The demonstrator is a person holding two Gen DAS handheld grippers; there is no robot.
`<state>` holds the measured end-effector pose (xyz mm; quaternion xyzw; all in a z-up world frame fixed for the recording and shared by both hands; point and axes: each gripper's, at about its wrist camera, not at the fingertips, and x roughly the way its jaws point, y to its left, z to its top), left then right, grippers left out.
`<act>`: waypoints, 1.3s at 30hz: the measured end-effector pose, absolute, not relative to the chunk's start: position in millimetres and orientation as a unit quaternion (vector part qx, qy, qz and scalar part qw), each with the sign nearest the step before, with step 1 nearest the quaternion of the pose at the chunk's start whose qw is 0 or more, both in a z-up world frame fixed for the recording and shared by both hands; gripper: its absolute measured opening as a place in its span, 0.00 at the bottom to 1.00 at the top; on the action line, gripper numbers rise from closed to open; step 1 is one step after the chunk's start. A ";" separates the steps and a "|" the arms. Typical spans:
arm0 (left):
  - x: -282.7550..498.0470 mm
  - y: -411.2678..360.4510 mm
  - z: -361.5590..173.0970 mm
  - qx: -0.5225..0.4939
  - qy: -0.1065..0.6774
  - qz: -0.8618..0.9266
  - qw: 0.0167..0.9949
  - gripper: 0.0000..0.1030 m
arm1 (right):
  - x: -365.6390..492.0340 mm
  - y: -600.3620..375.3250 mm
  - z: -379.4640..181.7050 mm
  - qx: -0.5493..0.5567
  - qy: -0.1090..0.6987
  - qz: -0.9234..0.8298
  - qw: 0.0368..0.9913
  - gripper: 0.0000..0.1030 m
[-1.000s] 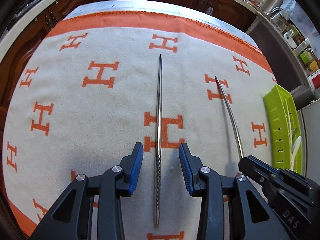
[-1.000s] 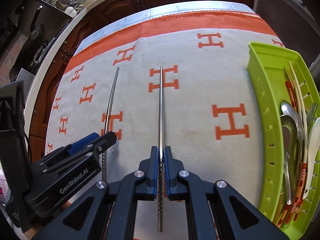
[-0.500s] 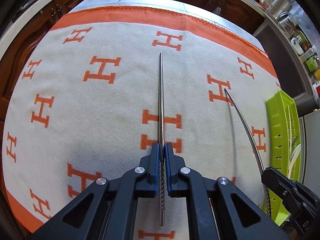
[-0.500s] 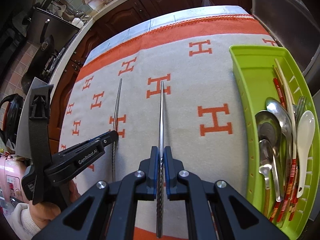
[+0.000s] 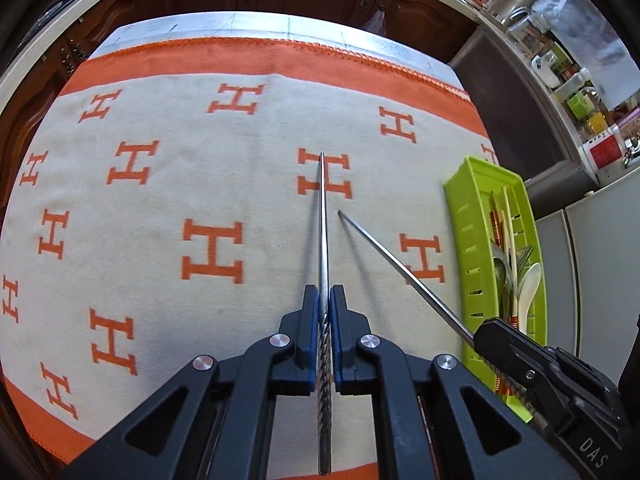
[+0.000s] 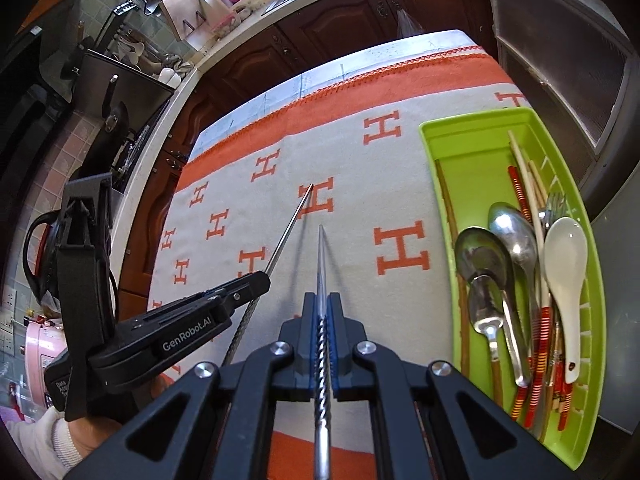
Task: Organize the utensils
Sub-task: 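Lift both steel chopsticks up from the blanket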
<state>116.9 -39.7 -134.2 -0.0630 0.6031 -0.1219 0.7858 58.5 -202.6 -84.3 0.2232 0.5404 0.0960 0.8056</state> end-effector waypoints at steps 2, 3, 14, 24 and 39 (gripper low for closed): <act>114.4 -38.9 -142.0 -0.056 0.609 -0.115 0.783 0.03 | 59.7 -200.3 -92.6 0.214 0.549 0.095 0.802 0.00; 113.5 -37.5 -147.1 -0.052 0.612 -0.110 0.781 0.03 | 60.3 -198.0 -99.4 0.209 0.557 0.094 0.798 0.00; 101.5 -17.5 -177.6 -0.040 0.623 -0.084 0.777 0.03 | 59.6 -170.4 -135.9 0.171 0.590 0.119 0.780 0.01; 95.8 -11.2 -174.7 -0.013 0.605 -0.076 0.792 0.06 | 54.2 -137.2 -142.8 0.113 0.591 0.151 0.784 0.18; 105.0 0.1 -173.3 -0.035 0.600 -0.093 0.794 0.03 | 35.7 -105.2 -149.5 -0.028 0.550 0.109 0.827 0.05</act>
